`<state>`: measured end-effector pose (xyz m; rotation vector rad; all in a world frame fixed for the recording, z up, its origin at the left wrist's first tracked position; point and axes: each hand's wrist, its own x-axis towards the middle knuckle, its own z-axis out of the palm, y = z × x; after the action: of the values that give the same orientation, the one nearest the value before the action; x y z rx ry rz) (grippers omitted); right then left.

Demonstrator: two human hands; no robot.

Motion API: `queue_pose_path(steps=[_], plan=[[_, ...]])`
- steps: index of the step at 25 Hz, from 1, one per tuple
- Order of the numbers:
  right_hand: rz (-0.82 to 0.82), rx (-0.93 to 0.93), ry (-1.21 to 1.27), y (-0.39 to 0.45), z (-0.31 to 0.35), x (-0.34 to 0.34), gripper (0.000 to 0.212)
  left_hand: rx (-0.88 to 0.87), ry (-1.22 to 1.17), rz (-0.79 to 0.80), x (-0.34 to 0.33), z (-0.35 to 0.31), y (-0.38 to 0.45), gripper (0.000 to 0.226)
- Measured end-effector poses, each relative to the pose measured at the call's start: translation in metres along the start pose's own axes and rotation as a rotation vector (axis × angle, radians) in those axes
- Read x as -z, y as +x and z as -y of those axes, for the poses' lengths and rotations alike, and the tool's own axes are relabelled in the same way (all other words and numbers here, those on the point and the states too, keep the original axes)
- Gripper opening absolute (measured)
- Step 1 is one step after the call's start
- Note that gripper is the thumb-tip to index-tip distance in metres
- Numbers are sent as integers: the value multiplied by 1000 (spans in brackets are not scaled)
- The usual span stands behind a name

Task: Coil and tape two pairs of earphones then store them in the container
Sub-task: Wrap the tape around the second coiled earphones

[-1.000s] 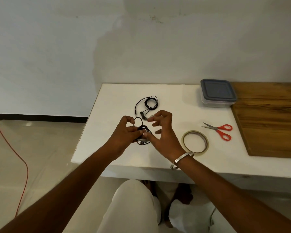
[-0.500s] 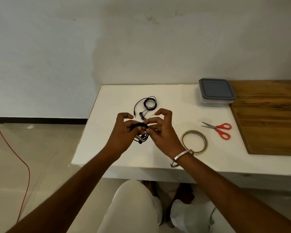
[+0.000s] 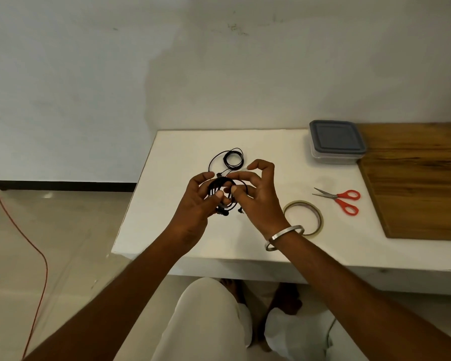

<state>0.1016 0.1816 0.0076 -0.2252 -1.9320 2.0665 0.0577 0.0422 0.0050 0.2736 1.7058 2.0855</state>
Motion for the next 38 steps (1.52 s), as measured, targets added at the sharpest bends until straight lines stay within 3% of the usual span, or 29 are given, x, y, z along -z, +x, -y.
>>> queue_pose_path(steps=[6,13,17,22,27,30,33,38], plan=[[-13,-24,-80,-1,1,5,45,51,-71,-28,-3,-7,4,35],[148,80,-236,2,-3,10,47,252,154,80,5,-24,4,51],[226,104,-220,2,-1,11,49,148,371,163,11,-24,6,30],[207,-9,-34,2,-1,15,41,-1,476,213,13,-18,3,29],[50,36,-83,-2,-6,10,43,-6,423,146,5,-17,-3,19],[-10,73,-87,-2,-5,11,23,6,417,56,5,-13,1,17],[10,-26,-33,-1,-4,13,6,30,386,6,4,-13,3,20],[86,-164,71,-3,-6,10,13,63,323,-13,1,-15,1,25]])
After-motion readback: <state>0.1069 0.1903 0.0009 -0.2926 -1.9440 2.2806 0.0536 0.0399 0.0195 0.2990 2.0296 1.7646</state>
